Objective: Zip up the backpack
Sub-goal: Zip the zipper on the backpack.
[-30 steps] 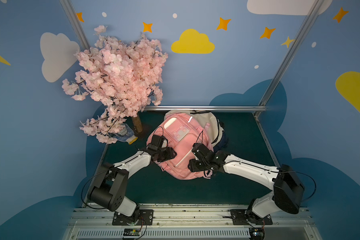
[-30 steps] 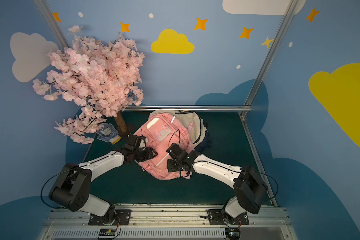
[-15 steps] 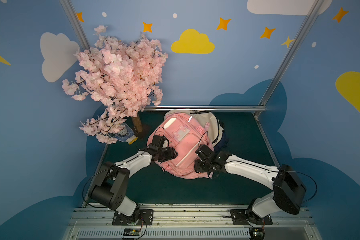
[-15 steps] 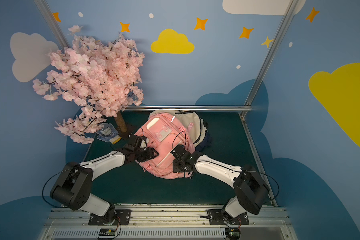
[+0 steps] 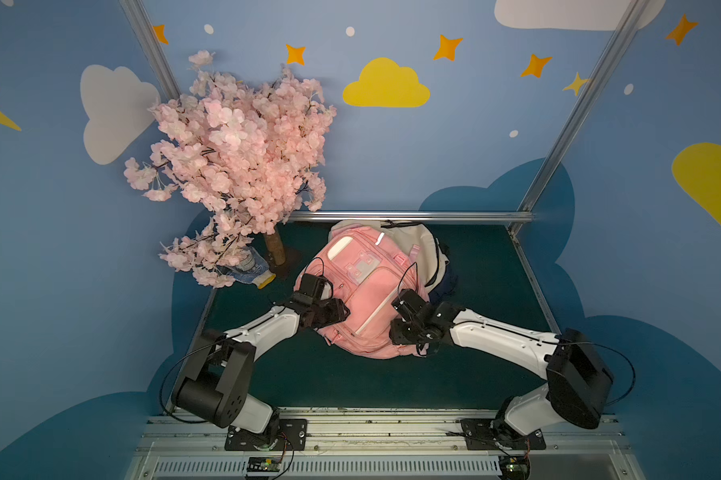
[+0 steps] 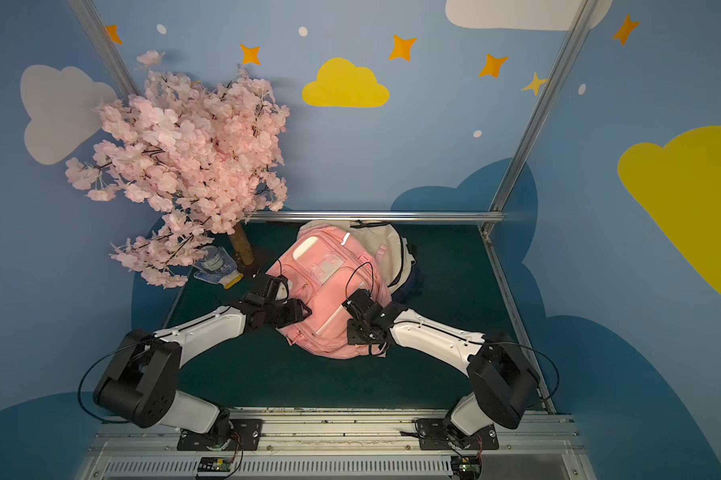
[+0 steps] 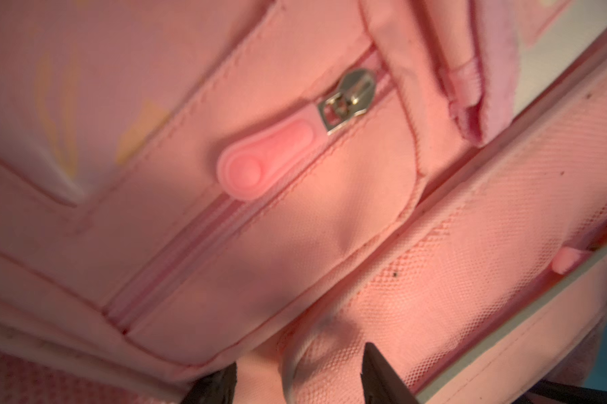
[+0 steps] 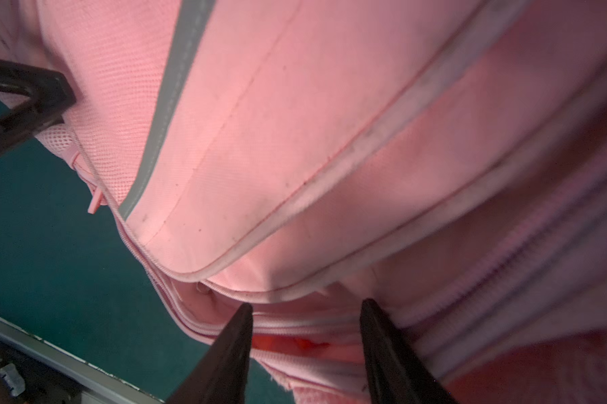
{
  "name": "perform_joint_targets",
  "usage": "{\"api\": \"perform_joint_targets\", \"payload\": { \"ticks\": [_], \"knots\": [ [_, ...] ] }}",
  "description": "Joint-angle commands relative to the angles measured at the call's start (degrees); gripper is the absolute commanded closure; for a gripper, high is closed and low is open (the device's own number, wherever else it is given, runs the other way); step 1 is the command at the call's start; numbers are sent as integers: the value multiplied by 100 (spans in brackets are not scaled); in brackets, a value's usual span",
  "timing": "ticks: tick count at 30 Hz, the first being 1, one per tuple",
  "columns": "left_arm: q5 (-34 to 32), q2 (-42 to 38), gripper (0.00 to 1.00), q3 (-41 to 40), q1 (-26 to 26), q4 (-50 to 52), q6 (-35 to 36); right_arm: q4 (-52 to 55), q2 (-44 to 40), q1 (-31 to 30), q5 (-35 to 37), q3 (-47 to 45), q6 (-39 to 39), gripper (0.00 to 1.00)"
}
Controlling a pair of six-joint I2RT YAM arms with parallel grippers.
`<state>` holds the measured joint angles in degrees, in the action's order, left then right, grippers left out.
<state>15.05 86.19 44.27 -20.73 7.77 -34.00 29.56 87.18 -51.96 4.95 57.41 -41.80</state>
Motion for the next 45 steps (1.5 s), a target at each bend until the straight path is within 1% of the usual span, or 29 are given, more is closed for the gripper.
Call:
{"api": "perform_joint_targets", "payload": {
  "ticks": [1, 3, 5, 9, 12, 15, 19, 22, 23, 25, 27, 28, 30, 33, 36, 39, 41, 45],
  "knots": [
    [321, 189, 51, 44, -143, -117, 106, 296, 40, 44, 152, -15, 5, 47],
    [339, 264, 55, 64, -172, -151, 95, 296, 68, 54, 162, -1, 27, 47],
    [353, 301, 62, 72, -173, -183, 81, 312, 80, 53, 171, 18, 39, 47],
    [445, 221, 80, 180, -175, -134, 52, 430, 61, 107, 298, 42, 127, 47],
    [354, -121, 88, 248, -184, -23, -75, 694, -122, 397, 486, 27, 349, 47],
    [89, -654, 97, 271, -212, 127, -255, 703, -419, 848, 437, -119, 647, 46],
    [-414, -1347, 98, 239, -330, 155, -480, 673, -689, 1317, 361, -91, 959, 45],
    [-561, -1598, 97, 244, -462, 79, -787, 586, -898, 1435, 259, 25, 1091, 43],
    [-598, -1622, 98, 262, -552, 17, -913, 605, -1006, 1391, 270, 91, 1163, 43],
    [-716, -1576, 98, 380, -767, -43, -1072, 668, -1284, 1095, 548, 207, 1248, 41],
    [-948, -1473, 97, 589, -1036, 17, -1192, 631, -1668, 659, 721, 237, 1191, 38],
    [-1021, -1425, 97, 665, -1139, 14, -1228, 586, -1801, 541, 675, 204, 1085, 38],
    [-1208, -1268, 98, 849, -1349, 7, -1256, 352, -2173, 230, 535, -40, 622, 39],
    [-1370, -992, 98, 1078, -1526, 13, -1330, -129, -2497, -372, 603, -472, 20, 41],
    [-1362, -718, 98, 1254, -1650, -8, -1396, -546, -2515, -856, 698, -793, -559, 43],
    [-1377, -587, 97, 1298, -1765, -83, -1514, -1170, -2411, -1182, 813, -1157, -1040, 46],
    [-1397, -568, 97, 1294, -1878, -135, -1555, -1720, -2319, -1266, 892, -1356, -1228, 51],
    [-1520, -602, 97, 1219, -2074, -160, -1639, -2747, -2087, -1263, 1180, -1651, -1673, 51]
  ]
}}
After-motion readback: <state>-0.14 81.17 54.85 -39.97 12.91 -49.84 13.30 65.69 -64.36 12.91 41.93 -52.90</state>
